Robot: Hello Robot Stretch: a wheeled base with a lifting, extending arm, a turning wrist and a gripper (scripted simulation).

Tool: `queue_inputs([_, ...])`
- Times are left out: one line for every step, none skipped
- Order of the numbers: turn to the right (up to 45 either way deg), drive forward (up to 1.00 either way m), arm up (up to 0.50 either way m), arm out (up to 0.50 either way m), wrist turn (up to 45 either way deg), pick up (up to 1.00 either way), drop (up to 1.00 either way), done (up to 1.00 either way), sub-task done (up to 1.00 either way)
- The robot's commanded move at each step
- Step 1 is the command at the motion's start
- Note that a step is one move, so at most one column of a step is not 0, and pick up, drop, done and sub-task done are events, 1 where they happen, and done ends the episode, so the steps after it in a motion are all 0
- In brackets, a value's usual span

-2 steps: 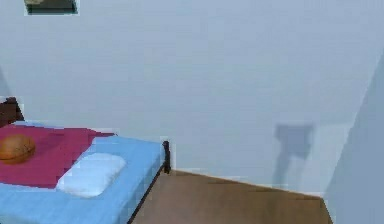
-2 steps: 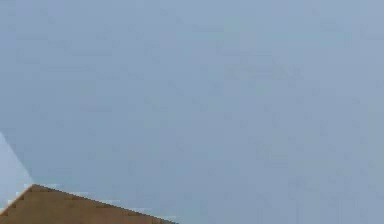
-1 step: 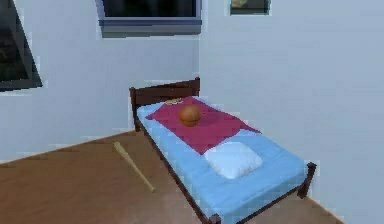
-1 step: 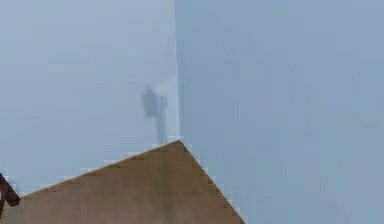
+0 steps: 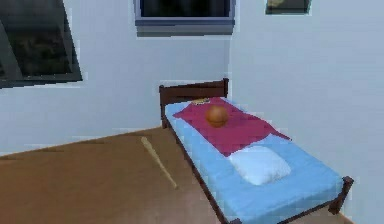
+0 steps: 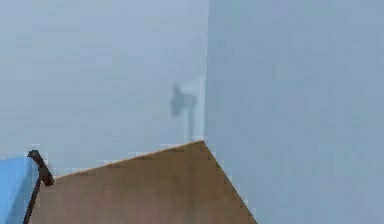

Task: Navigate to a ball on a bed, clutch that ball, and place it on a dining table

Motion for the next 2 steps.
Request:
queue_inputs([0.0, 0.45, 0.0, 0.0, 0.0, 0.0, 0.0, 0.0, 0.0])
queue_inputs([-24.0, 0.0, 0.0, 0.0, 0.0, 0.0, 0.0, 0.0, 0.0])
